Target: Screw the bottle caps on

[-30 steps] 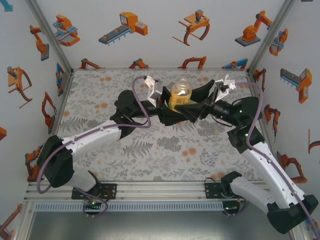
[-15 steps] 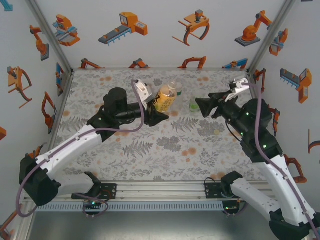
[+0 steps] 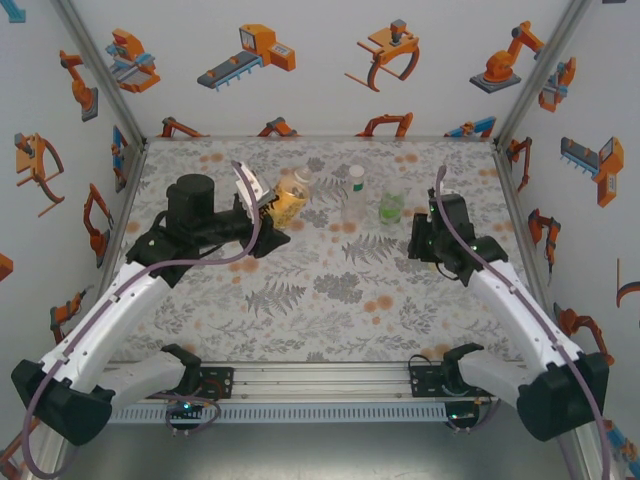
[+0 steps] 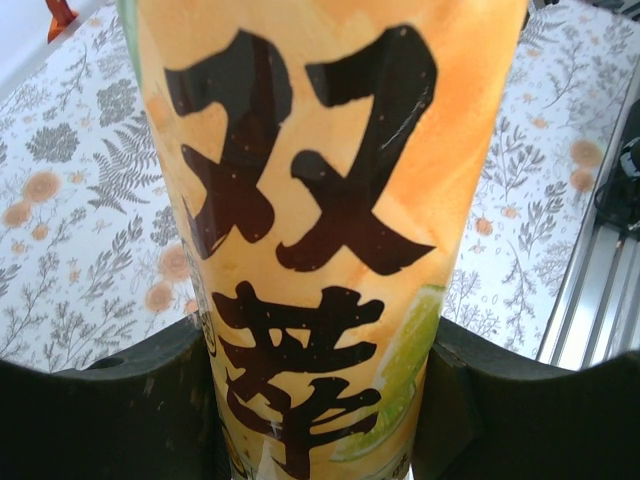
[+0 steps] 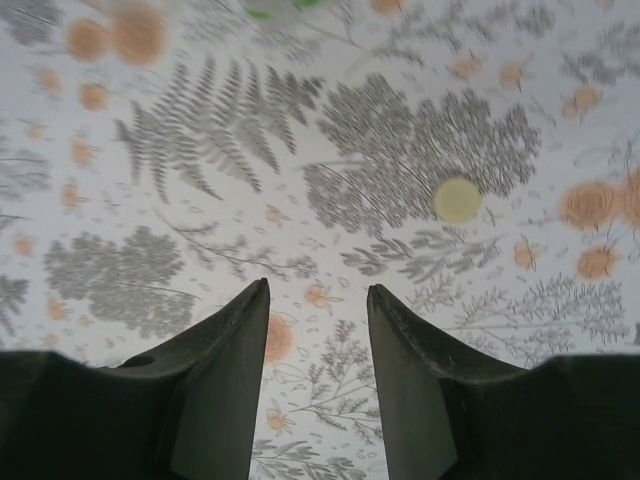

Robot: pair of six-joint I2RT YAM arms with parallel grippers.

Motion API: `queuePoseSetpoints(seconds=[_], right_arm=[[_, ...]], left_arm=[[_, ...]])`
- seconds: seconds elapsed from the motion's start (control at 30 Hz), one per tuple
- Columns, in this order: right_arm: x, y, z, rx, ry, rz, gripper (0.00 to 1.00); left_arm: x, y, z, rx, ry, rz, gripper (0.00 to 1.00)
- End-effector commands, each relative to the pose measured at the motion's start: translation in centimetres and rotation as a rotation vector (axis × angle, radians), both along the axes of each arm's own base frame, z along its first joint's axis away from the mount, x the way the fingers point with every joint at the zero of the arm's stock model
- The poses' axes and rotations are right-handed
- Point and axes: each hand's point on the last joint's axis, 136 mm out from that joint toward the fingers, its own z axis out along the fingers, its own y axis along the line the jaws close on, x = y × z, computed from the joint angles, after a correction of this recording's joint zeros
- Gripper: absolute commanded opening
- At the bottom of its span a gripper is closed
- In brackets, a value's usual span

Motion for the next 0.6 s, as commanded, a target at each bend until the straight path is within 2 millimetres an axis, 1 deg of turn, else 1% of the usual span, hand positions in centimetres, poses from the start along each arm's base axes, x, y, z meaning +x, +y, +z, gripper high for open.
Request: queuePoseSetpoints(seconds=[0.0, 0.1, 0.13, 0.23, 0.33, 0.47, 0.57], right_arm=[[-0.3, -2.1, -3.0, -0.005, 0.108, -0.105, 0.41], [0.2, -3.6, -5.3, 0.01, 0.19, -0.133, 0.39], [0.4, -4.1, -6.1, 0.004, 0.216, -0.143, 0.39], [1.3, -5.1, -7.6, -0.013, 0.248, -0.154, 0.41], [2.2, -5.9, -8.6, -0.051, 0.273, -0.168, 0.43], [3.2, -6.4, -9.6, -0.062, 0.306, -0.177, 0.43], [3.4, -6.9, -10.1, -0.083, 0.329, -0.183, 0.47]], left_arm=[[-0.9, 0.2, -1.3, 0.02, 0.005, -0.044, 0.02], [-0.9, 0.0, -1.8, 0.013, 0.013, -0.048, 0.02], [-0.9, 0.1, -1.8, 0.01, 0.01, -0.048, 0.02], [-1.0, 0.1, -2.1, 0.008, 0.011, -0.048, 0.02], [-1.1, 0.2, -2.6, 0.01, 0.017, -0.051, 0.02], [-1.2, 0.1, -2.7, 0.008, 0.021, -0.058, 0.03], [-1.2, 0.1, -2.7, 0.011, 0.021, -0.058, 0.03]])
